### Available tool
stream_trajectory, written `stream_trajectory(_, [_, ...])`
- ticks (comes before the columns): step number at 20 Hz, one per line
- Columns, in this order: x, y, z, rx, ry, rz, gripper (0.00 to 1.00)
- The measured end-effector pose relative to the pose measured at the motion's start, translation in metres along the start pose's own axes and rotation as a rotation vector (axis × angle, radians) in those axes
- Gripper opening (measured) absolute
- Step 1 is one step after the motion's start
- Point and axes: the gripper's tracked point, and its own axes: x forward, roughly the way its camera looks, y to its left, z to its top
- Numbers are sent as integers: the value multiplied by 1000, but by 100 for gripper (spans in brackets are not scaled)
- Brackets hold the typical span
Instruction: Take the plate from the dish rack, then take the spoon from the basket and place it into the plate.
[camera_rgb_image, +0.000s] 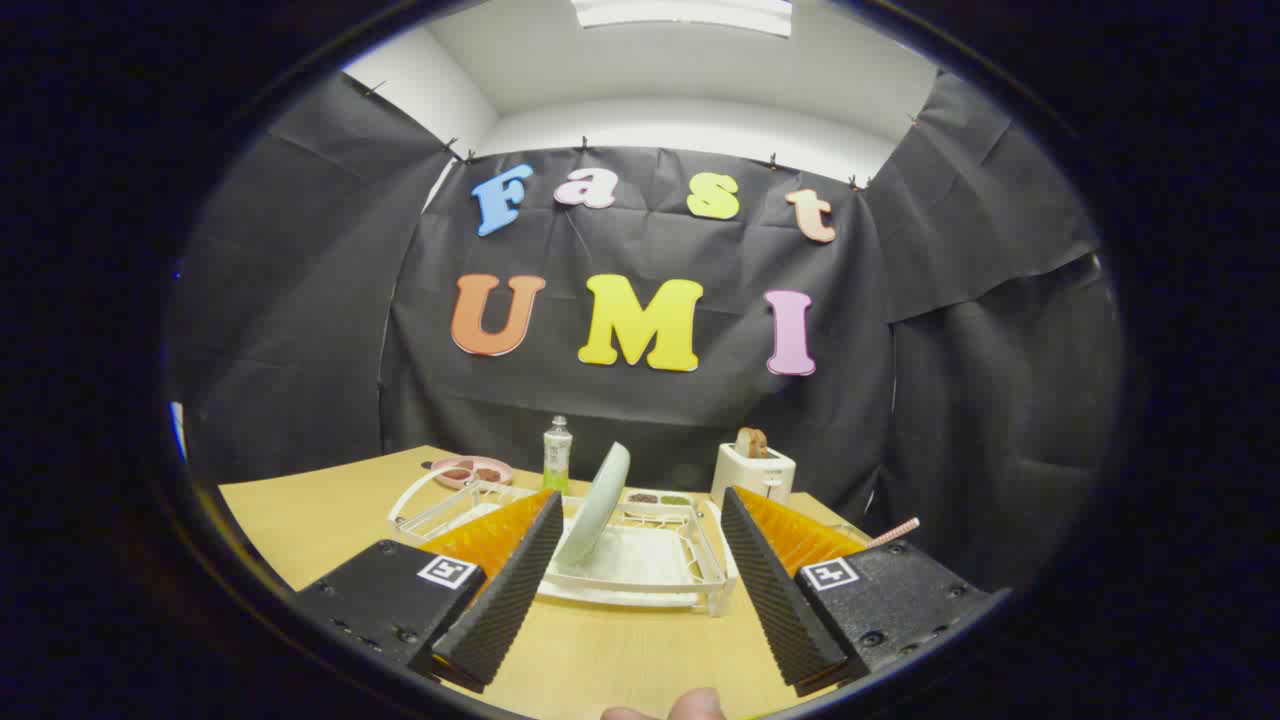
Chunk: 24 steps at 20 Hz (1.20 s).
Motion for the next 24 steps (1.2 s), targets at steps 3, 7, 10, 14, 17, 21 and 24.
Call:
stream_trajectory(3, [-1,5,-1,3,13,1,100])
stream_trajectory(7, [-3,5,1,3,7,-6,100])
stream_trajectory(10, [-2,4,-1,5,10,-11,100])
stream_trajectory(14, [-2,8,-1,11,23,-3,100])
stream_trajectory(17, [-3,11,1,4,22,5,100])
stream_trajectory(21, [-6,10,1,18,22,8,100])
stream_trajectory(24, [-5,4,4,35,21,-3,100])
